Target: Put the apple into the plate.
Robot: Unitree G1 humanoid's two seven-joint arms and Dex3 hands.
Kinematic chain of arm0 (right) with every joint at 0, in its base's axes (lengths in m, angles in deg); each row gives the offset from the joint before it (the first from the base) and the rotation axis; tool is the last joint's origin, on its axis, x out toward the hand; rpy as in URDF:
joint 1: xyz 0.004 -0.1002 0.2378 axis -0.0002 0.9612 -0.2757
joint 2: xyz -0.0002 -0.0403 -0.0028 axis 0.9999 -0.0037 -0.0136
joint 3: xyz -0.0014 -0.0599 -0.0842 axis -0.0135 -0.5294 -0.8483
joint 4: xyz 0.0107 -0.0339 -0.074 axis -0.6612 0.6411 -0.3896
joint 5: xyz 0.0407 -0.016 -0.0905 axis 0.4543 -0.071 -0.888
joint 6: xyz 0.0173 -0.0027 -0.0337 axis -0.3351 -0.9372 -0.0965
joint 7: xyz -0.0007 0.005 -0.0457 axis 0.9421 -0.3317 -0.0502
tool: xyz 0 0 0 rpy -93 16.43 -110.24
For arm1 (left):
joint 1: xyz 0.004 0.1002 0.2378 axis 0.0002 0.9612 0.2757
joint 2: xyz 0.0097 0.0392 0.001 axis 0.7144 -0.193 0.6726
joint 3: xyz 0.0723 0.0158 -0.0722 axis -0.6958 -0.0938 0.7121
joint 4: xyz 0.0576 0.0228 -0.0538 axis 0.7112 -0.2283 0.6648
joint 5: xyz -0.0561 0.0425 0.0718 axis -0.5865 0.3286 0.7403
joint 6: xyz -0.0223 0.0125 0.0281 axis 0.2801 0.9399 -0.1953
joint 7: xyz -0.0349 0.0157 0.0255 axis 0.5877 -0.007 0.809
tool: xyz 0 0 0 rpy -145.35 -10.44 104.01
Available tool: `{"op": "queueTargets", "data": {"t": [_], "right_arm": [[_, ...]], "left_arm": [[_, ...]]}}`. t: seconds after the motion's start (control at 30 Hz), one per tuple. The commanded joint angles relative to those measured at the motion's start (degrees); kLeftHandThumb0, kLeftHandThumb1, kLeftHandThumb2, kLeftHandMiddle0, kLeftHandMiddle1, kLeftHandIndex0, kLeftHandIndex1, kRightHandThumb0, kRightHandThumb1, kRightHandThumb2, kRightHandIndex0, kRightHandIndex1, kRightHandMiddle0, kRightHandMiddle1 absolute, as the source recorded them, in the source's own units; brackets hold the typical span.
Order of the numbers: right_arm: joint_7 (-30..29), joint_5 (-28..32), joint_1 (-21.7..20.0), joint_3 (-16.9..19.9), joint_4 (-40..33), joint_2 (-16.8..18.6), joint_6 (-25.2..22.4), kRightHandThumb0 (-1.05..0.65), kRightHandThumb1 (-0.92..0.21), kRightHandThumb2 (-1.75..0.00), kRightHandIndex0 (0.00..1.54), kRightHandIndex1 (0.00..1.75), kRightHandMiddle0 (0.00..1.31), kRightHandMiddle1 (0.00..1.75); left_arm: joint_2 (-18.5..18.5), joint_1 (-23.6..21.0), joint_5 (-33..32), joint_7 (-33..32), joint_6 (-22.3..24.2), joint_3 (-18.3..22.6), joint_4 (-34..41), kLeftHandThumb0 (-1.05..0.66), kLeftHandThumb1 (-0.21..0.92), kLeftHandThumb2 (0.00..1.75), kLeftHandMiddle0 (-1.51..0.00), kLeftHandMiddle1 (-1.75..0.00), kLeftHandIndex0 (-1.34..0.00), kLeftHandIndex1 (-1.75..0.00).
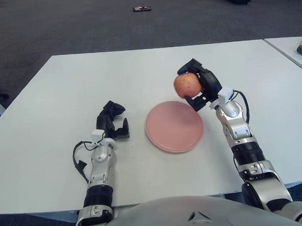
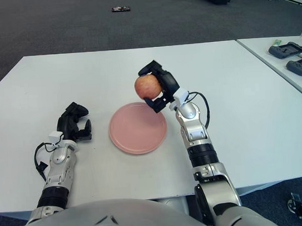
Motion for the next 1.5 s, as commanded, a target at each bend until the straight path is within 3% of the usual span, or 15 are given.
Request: {"op": "queueTargets", "data": {"t": [0.0,0.17,0.37,0.63,0.73,0.9,1.0,1.07,1.13,1.2,1.23,1.27,1.3,1.4,1.47], "right_arm": [[3.4,-1.8,-0.1,-1.8,-0.9,-2.9,2.3,0.0,0.11,-1.75,0.97,1.61,0.7,1.75],[6.0,-5.3,-0.6,-4.5,-0.1,-5.1,5.7,0.0,0.1,-1.75,0.97,1.62,0.69,1.75],[7.1,-10.4,-1.1,-7.5,-0.5,-7.2,6.4,0.0,0.1,-1.75,0.96,1.63,0.69,1.75],[1.6,-22.6,-1.0,-10.6,-0.6,-8.7,8.0,0.0,0.08,-1.75,0.94,1.67,0.68,1.75],[-1.6,-29.7,-0.7,-12.2,-1.7,-9.5,6.3,0.0,0.08,-1.75,0.93,1.69,0.67,1.75],[-4.0,-36.4,-0.1,-13.8,-2.9,-10.4,3.9,0.0,0.06,-1.73,0.9,1.74,0.69,1.69],[-3.9,-39.3,0.4,-14.7,-3.8,-11.1,1.8,-0.01,-0.05,-1.58,0.79,1.74,0.68,1.6],[-3.8,-40.7,0.6,-15.1,-4.3,-11.5,0.9,-0.01,-0.31,-1.26,0.55,1.74,0.56,1.58],[-4.0,-42.2,0.7,-15.8,-5.0,-11.9,0.2,-0.31,-0.22,-1.26,0.22,1.54,0.23,1.57],[-4.0,-43.6,1.0,-16.3,-5.9,-12.4,-0.3,-0.47,-0.22,-1.23,0.11,1.2,0.12,1.43],[-4.0,-44.1,1.1,-16.4,-6.3,-12.5,-0.6,-0.55,-0.24,-1.2,0.07,1.0,0.07,1.35],[-3.7,-45.1,1.3,-16.6,-7.4,-12.9,-1.1,-0.57,-0.24,-1.18,0.06,0.92,0.06,1.32],[-3.4,-45.8,1.4,-16.8,-8.2,-13.1,-1.5,-0.66,-0.28,-1.13,0.03,0.6,0.03,1.16],[-3.0,-47.3,1.5,-17.2,-9.9,-13.7,-2.4,-0.73,-0.32,-1.08,0.01,0.32,0.01,1.0],[-3.1,-47.8,1.4,-17.5,-10.2,-14.0,-2.6,-0.8,-0.36,-1.02,0.0,0.13,0.0,0.76]], "left_arm": [[-0.4,2.1,-0.1,-0.4,3.2,-0.1,-1.8,-0.01,-0.09,1.75,-0.92,-1.75,-0.73,-1.64],[-0.6,2.1,-0.4,-0.4,3.6,0.1,-1.6,-0.01,-0.09,1.75,-0.92,-1.75,-0.73,-1.64],[-0.7,2.2,0.0,-0.5,3.6,0.0,-1.5,-0.01,-0.09,1.75,-0.92,-1.75,-0.73,-1.64],[-0.9,2.3,0.3,-0.9,3.5,-0.1,-1.4,-0.01,-0.09,1.75,-0.92,-1.75,-0.74,-1.64],[-1.0,2.3,-0.2,-0.7,3.7,0.2,-1.3,-0.01,-0.09,1.75,-0.92,-1.75,-0.74,-1.64],[-0.7,2.3,0.1,-0.5,3.5,0.0,-1.3,-0.01,-0.09,1.75,-0.92,-1.75,-0.74,-1.64],[-0.3,2.4,1.0,-0.8,3.2,-0.4,-1.5,-0.01,-0.09,1.75,-0.92,-1.75,-0.73,-1.64],[-0.2,2.4,1.3,-0.9,3.2,-0.6,-1.6,-0.01,-0.09,1.75,-0.92,-1.75,-0.73,-1.65],[-0.1,2.3,1.2,-0.7,3.4,-0.5,-1.7,-0.01,-0.09,1.75,-0.92,-1.75,-0.72,-1.65],[-0.1,2.3,1.1,-0.4,3.4,-0.4,-1.8,-0.01,-0.08,1.75,-0.92,-1.75,-0.72,-1.65],[-0.1,2.3,1.0,-0.4,3.4,-0.4,-1.8,-0.01,-0.08,1.75,-0.92,-1.75,-0.72,-1.65],[-0.2,2.2,0.8,-0.3,3.4,-0.3,-1.8,-0.01,-0.08,1.75,-0.92,-1.75,-0.72,-1.65],[-0.2,2.2,0.7,-0.3,3.4,-0.2,-1.9,-0.01,-0.09,1.75,-0.92,-1.75,-0.73,-1.65],[-0.3,2.2,0.5,-0.4,3.6,-0.1,-1.9,-0.01,-0.09,1.75,-0.92,-1.75,-0.73,-1.65],[-0.4,2.1,0.5,-0.5,3.8,0.0,-1.8,-0.01,-0.09,1.75,-0.92,-1.75,-0.73,-1.65]]}}
